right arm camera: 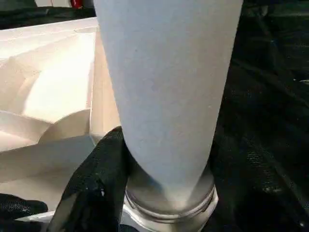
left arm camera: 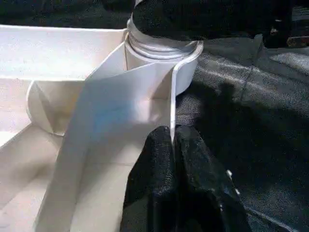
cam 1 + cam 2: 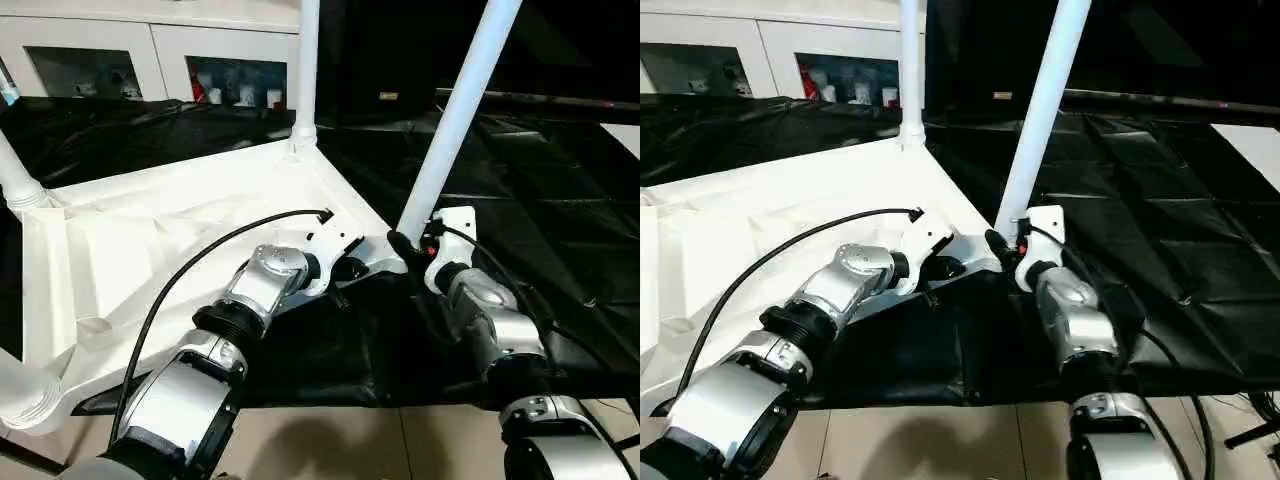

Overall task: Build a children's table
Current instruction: Rotate leg to tighten, then rotate table base

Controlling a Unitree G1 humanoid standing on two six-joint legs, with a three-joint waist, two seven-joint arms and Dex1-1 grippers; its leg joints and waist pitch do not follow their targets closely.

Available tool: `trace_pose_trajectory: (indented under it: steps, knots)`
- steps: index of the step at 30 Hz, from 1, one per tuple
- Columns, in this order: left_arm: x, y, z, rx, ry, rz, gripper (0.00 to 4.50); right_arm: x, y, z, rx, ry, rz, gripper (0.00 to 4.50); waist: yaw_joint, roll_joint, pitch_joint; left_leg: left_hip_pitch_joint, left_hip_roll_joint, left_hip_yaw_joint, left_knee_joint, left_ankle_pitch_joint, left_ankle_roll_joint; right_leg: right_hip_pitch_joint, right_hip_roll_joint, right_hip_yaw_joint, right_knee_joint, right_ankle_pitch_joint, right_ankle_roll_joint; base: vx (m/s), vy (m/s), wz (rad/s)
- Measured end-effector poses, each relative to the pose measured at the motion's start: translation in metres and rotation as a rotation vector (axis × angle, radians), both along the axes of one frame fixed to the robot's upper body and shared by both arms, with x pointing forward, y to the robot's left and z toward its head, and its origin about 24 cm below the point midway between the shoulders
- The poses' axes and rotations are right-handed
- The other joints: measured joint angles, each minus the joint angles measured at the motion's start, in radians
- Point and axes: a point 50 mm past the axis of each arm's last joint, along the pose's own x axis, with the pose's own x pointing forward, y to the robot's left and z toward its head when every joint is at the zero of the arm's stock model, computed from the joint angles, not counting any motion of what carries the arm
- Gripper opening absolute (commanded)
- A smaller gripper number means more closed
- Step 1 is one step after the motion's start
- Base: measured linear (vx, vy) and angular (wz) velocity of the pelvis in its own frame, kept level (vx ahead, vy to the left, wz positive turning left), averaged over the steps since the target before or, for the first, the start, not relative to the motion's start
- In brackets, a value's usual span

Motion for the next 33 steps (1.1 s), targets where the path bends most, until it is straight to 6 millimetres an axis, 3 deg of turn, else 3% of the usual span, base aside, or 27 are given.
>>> trace_pose_trajectory:
  steps: [1,9,15,17,18,22,26,33]
  knots:
    - [0.0,0.0,0.0,0.0,-0.003,-0.005,0.0,0.0,0.0,0.0,0.0,-0.002,0.001,2.81,0.0,0.001,0.0,0.0,0.0,0.0,0.0,0.0,0.0,0.0,0.0,0.0,0.0,0.0,0.0,0.0,0.0,0.0]
    - [-0.001,0.0,0.001,0.013,-0.078,-0.071,0.0,-0.009,-0.014,0.001,0.026,-0.052,-0.01,2.91,0.005,0.008,0.003,-0.002,0.0,0.001,-0.004,0.0,0.0,-0.003,0.0,-0.001,0.0,0.001,0.001,0.0,0.0,0.0]
    - [-0.008,0.004,0.0,-0.053,-0.124,-0.135,0.0,-0.042,-0.05,0.015,0.037,-0.138,0.177,2.91,0.031,0.012,0.003,-0.007,0.0,0.001,-0.005,0.0,0.001,-0.004,-0.001,-0.001,-0.001,-0.003,0.006,0.0,0.0,0.0]
    - [-0.011,0.011,0.001,-0.106,-0.131,-0.134,0.0,-0.053,-0.055,0.014,0.05,-0.129,0.238,2.91,0.031,0.008,0.005,-0.007,0.001,0.001,-0.005,0.001,0.001,-0.005,-0.001,-0.001,-0.001,-0.003,0.007,0.0,0.0,0.0]
    - [-0.011,0.015,0.005,-0.124,-0.133,-0.142,0.25,-0.06,-0.055,0.014,0.063,-0.122,0.276,2.97,0.028,0.006,0.006,-0.008,0.001,0.001,-0.004,0.002,0.003,-0.006,0.0,-0.001,-0.001,-0.003,0.006,0.0,0.0,0.0]
    - [-0.012,0.028,0.019,-0.161,-0.136,-0.165,0.55,-0.07,-0.042,0.016,0.097,-0.106,0.387,3.0,0.023,0.003,0.008,-0.012,0.001,0.001,-0.002,0.004,0.006,-0.007,0.0,0.0,-0.001,-0.003,0.006,0.0,0.0,0.0]
    - [-0.023,0.053,0.023,-0.148,-0.116,-0.172,0.84,-0.074,-0.021,0.014,0.107,-0.09,0.486,3.0,0.025,0.003,0.008,-0.012,0.001,0.001,-0.003,0.003,0.005,-0.008,0.0,0.0,-0.001,-0.004,0.006,0.0,0.0,0.0]
    - [-0.052,0.104,0.032,-0.118,-0.048,-0.144,1.31,-0.061,0.027,0.009,0.13,-0.091,0.507,3.0,0.027,-0.005,0.01,-0.013,0.001,0.002,-0.002,0.001,0.001,-0.011,0.0,0.0,0.001,-0.004,0.005,0.0,0.0,0.0]
